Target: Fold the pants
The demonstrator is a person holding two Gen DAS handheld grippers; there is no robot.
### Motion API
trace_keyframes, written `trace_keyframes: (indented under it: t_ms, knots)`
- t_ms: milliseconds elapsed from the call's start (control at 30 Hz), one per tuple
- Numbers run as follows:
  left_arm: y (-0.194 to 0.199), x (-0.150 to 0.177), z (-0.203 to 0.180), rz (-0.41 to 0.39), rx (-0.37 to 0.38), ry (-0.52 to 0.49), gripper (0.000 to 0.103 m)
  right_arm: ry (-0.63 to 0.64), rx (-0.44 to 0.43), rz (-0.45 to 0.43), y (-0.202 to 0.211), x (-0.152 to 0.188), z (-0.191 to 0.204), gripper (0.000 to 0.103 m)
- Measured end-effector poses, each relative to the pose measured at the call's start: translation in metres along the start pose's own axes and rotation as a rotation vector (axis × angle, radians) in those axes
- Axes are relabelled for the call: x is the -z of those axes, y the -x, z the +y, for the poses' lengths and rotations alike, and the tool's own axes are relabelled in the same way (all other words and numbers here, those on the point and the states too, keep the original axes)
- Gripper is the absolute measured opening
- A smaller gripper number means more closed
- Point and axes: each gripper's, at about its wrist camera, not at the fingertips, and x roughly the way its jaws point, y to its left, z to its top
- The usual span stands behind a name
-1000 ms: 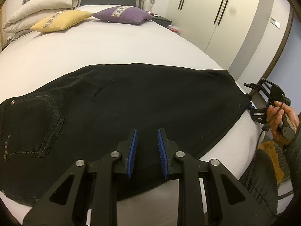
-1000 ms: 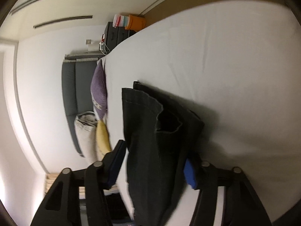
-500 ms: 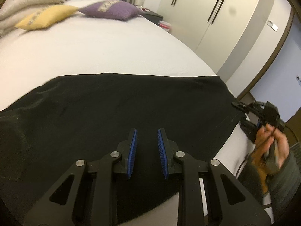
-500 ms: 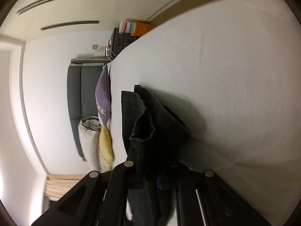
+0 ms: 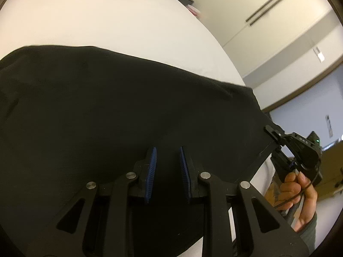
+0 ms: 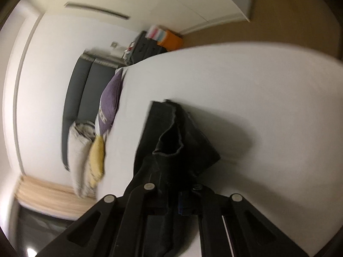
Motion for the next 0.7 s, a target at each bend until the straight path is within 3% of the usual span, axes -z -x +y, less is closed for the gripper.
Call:
trace_keyframes:
  t_ms: [133,233,300,367,467,567,700]
  knots:
    - [0.014,-0.001,0.022,-0.041,0.078,0.126,0.022,0.432,0.042,0.017,-0.005,0.042,0.092,0.006]
    - [0.024,-0.004,0.04,-0.064,0.174,0.215,0.028,0.898,0.075,0.06,-0.019,0.124,0.162,0.006]
    - [0.028,-0.003,0.053,-0.084,0.256,0.294,0.067,1.121,0.11,0.081,-0.028,0.169,0.177,0.006]
    - [0.032,-0.002,0.066,-0.112,0.288,0.359,0.079,1.312,0.137,0.104,-0.038,0.213,0.179,0.005]
    - [0.028,0.0,0.07,-0.112,0.327,0.397,0.079,1.35,0.149,0.152,-0.048,0.235,0.169,0.005]
    - [0.02,0.0,0.075,-0.098,0.394,0.452,0.08,1.374,0.161,0.139,-0.047,0.238,0.165,0.006]
    - [0.006,-0.007,0.069,-0.06,0.38,0.449,0.08,1.434,0.168,0.093,-0.04,0.243,0.169,0.005]
